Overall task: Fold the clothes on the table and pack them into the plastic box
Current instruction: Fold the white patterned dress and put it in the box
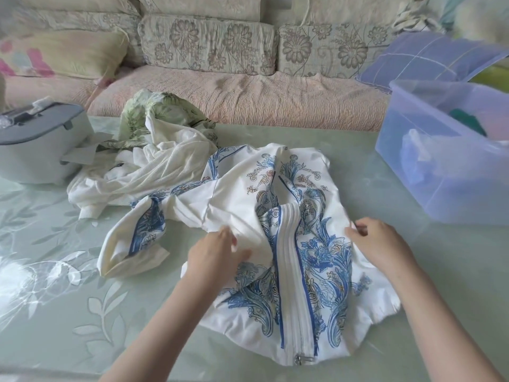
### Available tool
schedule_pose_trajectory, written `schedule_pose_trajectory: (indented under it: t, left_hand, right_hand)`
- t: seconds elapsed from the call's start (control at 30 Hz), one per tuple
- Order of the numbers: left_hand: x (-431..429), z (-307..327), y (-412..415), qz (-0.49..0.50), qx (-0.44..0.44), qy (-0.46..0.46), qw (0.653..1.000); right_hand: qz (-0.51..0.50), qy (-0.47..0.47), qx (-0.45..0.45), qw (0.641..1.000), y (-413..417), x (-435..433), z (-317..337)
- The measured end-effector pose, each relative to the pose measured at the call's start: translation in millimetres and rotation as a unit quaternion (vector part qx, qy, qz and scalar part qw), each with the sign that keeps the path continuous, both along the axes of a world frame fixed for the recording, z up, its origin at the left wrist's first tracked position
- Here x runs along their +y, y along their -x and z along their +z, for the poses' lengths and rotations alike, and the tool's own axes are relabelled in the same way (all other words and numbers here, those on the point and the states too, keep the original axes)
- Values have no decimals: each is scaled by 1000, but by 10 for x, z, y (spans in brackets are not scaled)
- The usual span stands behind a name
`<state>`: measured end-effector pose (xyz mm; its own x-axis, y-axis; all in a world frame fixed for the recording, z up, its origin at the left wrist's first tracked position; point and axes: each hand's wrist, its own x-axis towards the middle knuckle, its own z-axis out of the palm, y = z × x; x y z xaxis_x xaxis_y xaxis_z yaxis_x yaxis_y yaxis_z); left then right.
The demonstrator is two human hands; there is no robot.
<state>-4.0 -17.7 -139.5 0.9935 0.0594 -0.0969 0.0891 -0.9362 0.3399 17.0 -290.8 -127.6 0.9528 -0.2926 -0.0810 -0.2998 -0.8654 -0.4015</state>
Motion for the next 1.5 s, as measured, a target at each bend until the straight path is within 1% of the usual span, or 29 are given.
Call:
schedule_pose_trajectory:
  t: [0.13, 0.23, 0.33, 0.37, 0.4, 0.47, 0.53, 0.57, 0.63, 0.67, 0.7, 0.73, 0.8, 0.87, 0.9, 0.97, 1.03, 1.1, 1.17, 1.2, 1.23, 1.27, 1.3, 1.37, 1.4, 1.43, 1.5]
  left_hand:
    - [316, 70, -97, -6, 44, -47, 998]
    - [950, 85, -182, 84, 77, -82, 990]
    - [1346, 81, -121, 112, 119, -135, 977]
    - [1355, 114, -82, 123, 113, -137, 976]
    - [1317, 137, -51, 128, 88, -129, 979]
    - [1098, 226, 5, 126, 0, -107, 986]
    - [781, 293, 35, 82, -60, -83, 991]
    - [603, 317, 49, 50, -81, -49, 994]
    - [259, 361, 58, -49, -113, 19, 992]
    - [116, 355, 62, -104, -117, 40, 987]
    - [-5, 318, 70, -148, -101, 58, 982]
    - [-114, 261, 76, -183, -71, 55, 979]
    - [-242, 125, 92, -224, -11, 16, 974]
    - [-260, 24, 88, -214, 36, -2, 976]
    - [-231, -14, 72, -198, 41, -9, 979]
    - [-165, -58, 18, -171, 25, -39, 984]
    - [-134, -46, -33, -150, -1, -25, 988]
    - [-146, 3, -64, -125, -82, 35, 988]
    - [-194, 86, -65, -93, -178, 143, 969]
    - [-225, 121, -51, -88, -201, 192, 957]
    - [-260, 158, -33, -101, -212, 206, 950]
    - [-291, 173, -14, -127, -217, 196, 948]
    - [-318, 168, 8, -153, -206, 185, 949]
    - [-370, 137, 50, -172, -152, 157, 960]
    - [-402, 110, 64, -173, -146, 132, 965]
    - [-450, 87, 87, -173, -152, 104, 967]
    - [-561, 56, 122, -174, -182, 74, 965]
  right_hand:
    - [51, -23, 42, 998, 11, 21, -5]
    - [69, -42, 55, 995, 27, -35, 69]
    - [88, -47, 83, 992, 69, -73, 165]
    - [93, -38, 101, 990, 85, -66, 183]
    - [98, -23, 115, 988, 92, -60, 175]
    - [97, 1, 104, 990, 87, -40, 139]
    - [65, 14, 61, 996, 62, -23, 115]
    - [43, 7, 29, 999, 32, -19, 93]
    - [16, -52, -38, 998, -69, -28, 26]
    - [7, -85, -58, 995, -130, -33, -10]
    - [0, -116, -63, 991, -184, -32, -35]
    - [-8, -151, -56, 987, -238, -37, -80]
    - [-9, -196, -39, 980, -292, -29, -156]
    - [27, -201, -27, 979, -299, -1, -220]
    - [45, -202, -19, 978, -276, 36, -214]
    - [85, -213, -11, 973, -193, 142, -133]
    - [151, -202, -13, 968, -60, 315, 36]
    - [227, -182, 17, 957, 109, 529, 217]
    - [299, -182, 68, 934, 228, 684, 312]
    - [320, -192, 89, 923, 246, 696, 325]
    - [323, -205, 99, 919, 246, 670, 343]
    - [306, -211, 86, 924, 216, 597, 335]
    - [271, -203, 48, 940, 165, 490, 319]
    - [164, -172, -45, 970, 45, 224, 249]
    - [113, -171, -66, 977, -2, 105, 199]
    - [80, -177, -61, 979, -30, 31, 145]
    - [74, -195, 5, 978, -40, 26, 43]
